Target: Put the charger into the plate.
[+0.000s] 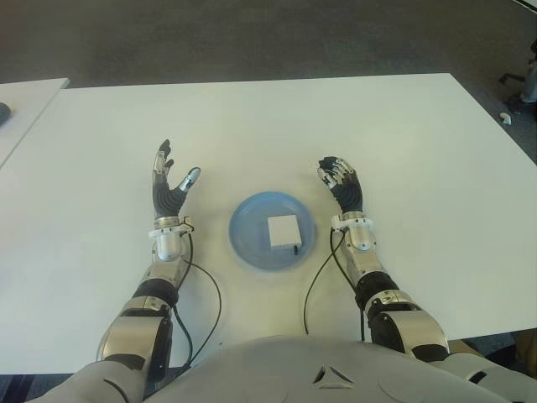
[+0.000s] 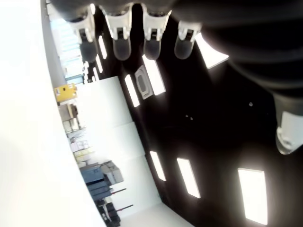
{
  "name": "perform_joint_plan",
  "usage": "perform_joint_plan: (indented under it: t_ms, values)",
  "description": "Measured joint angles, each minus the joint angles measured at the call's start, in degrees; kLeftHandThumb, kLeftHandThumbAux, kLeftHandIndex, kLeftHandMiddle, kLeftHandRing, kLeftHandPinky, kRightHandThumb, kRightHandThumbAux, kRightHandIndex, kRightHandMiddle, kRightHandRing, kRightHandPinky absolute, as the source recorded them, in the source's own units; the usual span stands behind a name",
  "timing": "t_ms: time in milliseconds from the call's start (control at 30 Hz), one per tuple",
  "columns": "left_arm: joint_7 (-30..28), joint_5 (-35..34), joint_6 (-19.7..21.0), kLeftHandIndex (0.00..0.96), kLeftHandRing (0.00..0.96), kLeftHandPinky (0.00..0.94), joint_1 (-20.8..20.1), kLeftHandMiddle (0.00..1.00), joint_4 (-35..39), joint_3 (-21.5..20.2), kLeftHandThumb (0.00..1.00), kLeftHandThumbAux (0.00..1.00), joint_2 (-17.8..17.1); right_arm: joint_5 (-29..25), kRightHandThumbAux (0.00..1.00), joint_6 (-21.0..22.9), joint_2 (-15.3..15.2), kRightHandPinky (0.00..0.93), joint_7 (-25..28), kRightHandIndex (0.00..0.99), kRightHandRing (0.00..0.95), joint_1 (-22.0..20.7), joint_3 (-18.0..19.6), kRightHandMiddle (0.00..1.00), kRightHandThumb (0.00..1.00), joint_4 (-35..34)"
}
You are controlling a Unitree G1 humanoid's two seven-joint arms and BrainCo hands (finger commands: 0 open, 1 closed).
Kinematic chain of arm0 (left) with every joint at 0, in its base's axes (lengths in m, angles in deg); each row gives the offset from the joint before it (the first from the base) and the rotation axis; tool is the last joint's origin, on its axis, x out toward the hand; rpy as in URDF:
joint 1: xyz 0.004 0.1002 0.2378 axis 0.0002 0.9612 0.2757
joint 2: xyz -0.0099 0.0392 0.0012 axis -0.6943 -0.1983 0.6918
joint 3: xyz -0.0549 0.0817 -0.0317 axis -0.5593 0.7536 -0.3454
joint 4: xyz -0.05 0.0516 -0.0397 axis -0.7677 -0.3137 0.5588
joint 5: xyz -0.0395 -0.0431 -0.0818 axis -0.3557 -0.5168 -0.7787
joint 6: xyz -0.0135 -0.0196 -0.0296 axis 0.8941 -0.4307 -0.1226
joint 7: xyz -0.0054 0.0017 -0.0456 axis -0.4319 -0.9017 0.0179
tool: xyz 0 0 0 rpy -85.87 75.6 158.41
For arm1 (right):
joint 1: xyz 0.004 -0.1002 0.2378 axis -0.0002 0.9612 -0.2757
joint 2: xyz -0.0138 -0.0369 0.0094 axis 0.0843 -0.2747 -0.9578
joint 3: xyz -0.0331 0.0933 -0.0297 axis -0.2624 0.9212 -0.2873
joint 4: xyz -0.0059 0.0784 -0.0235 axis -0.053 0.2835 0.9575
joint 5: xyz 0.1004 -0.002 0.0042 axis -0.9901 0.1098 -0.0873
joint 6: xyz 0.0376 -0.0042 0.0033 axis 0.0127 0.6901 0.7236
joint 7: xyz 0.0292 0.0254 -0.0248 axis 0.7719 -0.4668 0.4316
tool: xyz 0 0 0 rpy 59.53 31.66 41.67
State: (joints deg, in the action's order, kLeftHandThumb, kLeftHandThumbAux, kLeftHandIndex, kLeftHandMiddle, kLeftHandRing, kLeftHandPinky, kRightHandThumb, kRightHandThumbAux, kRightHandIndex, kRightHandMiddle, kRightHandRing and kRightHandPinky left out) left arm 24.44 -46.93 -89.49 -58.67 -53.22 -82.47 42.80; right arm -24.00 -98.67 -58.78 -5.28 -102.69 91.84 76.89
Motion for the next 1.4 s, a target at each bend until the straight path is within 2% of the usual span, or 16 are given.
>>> perform_joint_plan:
  t_ms: [167, 233, 433, 767, 1167, 1400]
  values:
    - [-10.6, -4.3, 9.5, 0.000, 0.000, 0.000, 0.0, 0.000, 0.0, -0.8, 0.015, 0.439, 0.2, -0.8, 0.617, 0.0, 0.0, 0.212, 0.8, 0.198, 0.222, 0.4, 0.3, 0.257, 0.000, -0.6]
    - [-13.7, -5.6, 11.3, 0.000, 0.000, 0.000, 0.4, 0.000, 0.9, -1.0, 0.016, 0.432, 0.3, -1.0, 0.616, 0.0, 0.0, 0.209, 1.0, 0.189, 0.215, 0.5, 0.4, 0.247, 0.000, -0.8]
    - [-19.8, -9.1, 19.8, 0.000, 0.000, 0.000, 3.4, 0.000, 9.6, -1.0, 0.027, 0.413, 0.9, -1.4, 0.619, 0.1, 0.1, 0.211, 1.0, 0.174, 0.206, 0.7, 0.7, 0.232, 0.004, -1.3]
    - [-22.5, -12.1, 29.5, 0.000, 0.000, 0.000, 8.4, 0.000, 21.4, -0.7, 0.058, 0.370, 1.4, -1.4, 0.616, 0.5, 0.3, 0.197, 0.9, 0.156, 0.186, 1.2, 1.0, 0.205, 0.015, -2.2]
    - [-22.6, -12.8, 39.9, 0.000, 0.000, 0.011, 10.7, 0.000, 30.7, -0.4, 0.070, 0.352, 1.0, -1.4, 0.615, 0.8, 0.4, 0.195, 0.5, 0.147, 0.180, 1.6, 1.1, 0.194, 0.015, -3.0]
    - [-22.6, -12.8, 44.5, 0.000, 0.000, 0.023, 11.7, 0.000, 34.7, -0.3, 0.070, 0.357, 1.0, -1.3, 0.615, 0.9, 0.5, 0.191, 0.4, 0.138, 0.171, 1.7, 1.1, 0.182, 0.013, -3.0]
